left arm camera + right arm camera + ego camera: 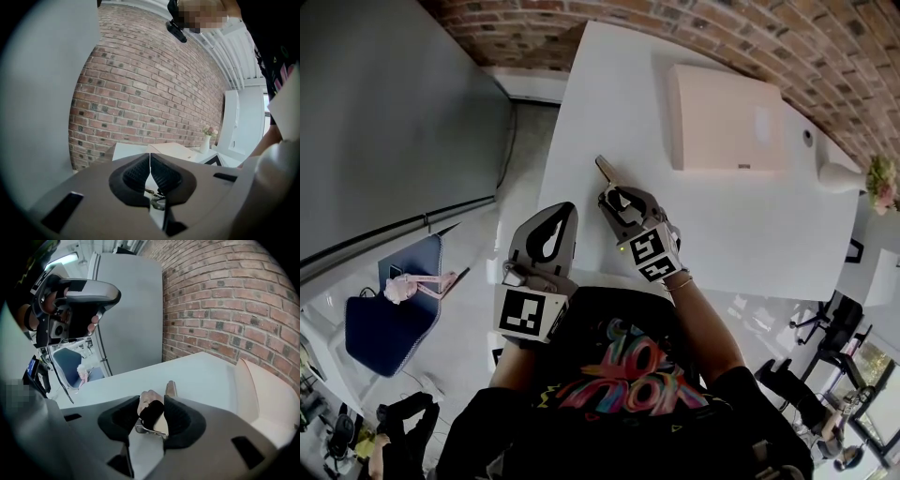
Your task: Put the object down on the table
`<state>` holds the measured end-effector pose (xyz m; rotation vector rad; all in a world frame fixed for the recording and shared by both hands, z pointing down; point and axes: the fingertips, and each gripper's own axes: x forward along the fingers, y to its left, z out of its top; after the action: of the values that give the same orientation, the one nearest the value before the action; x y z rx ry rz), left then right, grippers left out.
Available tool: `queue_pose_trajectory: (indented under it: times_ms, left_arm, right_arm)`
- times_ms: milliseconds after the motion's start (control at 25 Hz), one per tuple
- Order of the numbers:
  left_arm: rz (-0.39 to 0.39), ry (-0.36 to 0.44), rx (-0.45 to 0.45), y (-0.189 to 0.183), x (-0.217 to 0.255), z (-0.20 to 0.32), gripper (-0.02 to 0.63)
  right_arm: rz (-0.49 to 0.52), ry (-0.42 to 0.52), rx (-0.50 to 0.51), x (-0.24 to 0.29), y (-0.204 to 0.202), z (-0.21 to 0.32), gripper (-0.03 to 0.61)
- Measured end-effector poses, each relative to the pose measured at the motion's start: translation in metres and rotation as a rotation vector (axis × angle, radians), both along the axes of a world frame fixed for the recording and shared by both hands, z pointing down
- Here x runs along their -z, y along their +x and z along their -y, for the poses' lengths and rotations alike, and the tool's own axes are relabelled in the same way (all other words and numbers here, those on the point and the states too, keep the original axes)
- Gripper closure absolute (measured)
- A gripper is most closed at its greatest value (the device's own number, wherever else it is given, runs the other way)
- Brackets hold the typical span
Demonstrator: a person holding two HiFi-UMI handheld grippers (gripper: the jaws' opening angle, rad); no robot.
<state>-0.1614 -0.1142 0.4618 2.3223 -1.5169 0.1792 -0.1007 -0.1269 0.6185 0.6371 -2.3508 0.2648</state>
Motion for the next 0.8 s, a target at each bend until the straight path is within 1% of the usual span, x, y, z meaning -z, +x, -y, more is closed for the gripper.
queue_pose_trajectory:
  times_ms: [160,440,800]
  left_arm:
    - [0.007,-0.013,0.003,0.001,-0.002,-0.001,0.587]
    - [0.008,0.003,0.013,0.001,0.005,0.000,0.587]
    - [0.022,0.029,0.021,0.006,0.017,-0.002,0.587]
  right_arm:
    - [0.007,-0.013,0.004,0.003,0.000,0.000,0.408]
    - [0.059,-0.030,-0.016,0.016,-0.003,0.003,0.392]
    - [0.134,-0.011,-0.061,0.049,0.002,0.007,0.383]
